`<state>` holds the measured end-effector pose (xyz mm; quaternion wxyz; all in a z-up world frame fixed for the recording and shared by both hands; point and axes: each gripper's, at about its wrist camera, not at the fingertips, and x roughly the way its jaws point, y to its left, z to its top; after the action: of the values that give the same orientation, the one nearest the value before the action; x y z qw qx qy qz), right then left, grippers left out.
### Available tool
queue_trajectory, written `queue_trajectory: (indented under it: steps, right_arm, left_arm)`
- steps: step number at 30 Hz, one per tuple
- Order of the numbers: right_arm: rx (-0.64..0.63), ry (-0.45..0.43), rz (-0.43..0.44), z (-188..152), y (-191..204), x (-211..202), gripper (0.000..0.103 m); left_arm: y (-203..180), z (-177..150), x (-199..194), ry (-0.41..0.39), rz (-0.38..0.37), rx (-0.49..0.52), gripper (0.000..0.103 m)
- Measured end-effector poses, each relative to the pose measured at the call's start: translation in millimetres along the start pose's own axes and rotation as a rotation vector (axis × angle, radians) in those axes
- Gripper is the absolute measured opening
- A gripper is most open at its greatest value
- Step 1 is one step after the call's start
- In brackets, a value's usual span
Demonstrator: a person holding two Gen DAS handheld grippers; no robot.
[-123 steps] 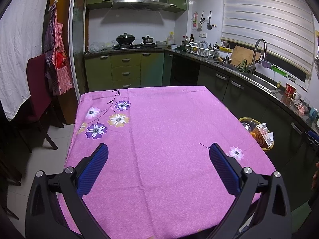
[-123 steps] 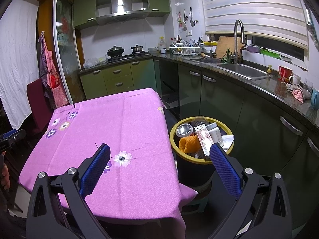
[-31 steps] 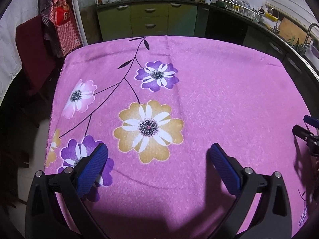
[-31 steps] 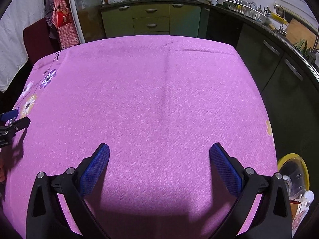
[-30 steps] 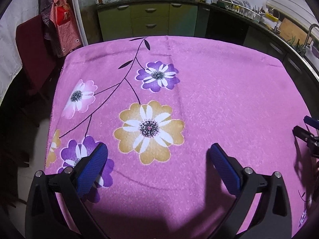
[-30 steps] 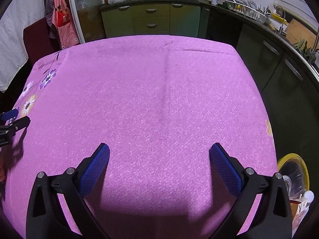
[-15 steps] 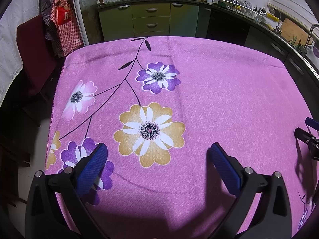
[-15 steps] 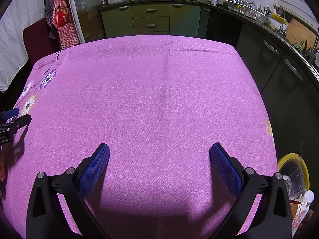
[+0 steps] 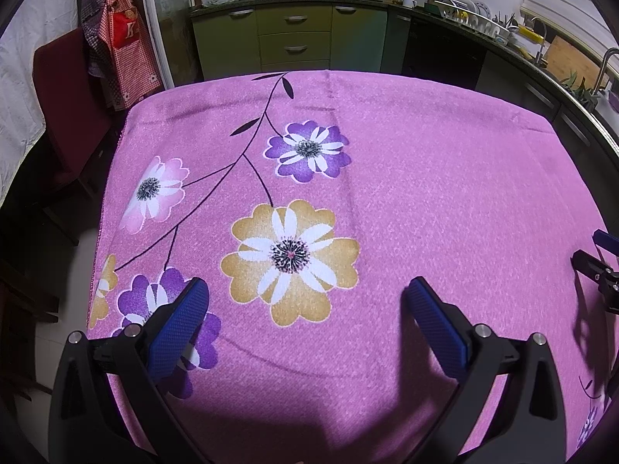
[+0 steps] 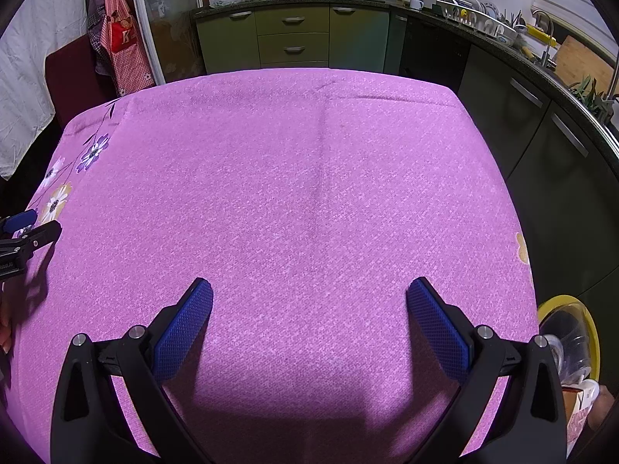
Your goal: Collect trash
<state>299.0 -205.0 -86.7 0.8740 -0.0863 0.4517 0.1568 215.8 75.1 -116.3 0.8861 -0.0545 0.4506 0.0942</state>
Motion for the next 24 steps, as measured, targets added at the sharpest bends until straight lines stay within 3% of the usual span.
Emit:
queue_trajectory:
  steps: [24]
  right_arm:
    - [0.000, 0.000, 0.000, 0.2, 0.4, -0.1, 0.100]
  left_arm:
    - [7.4, 15.1, 10.5, 0.000, -0.024, 0.031, 0.098]
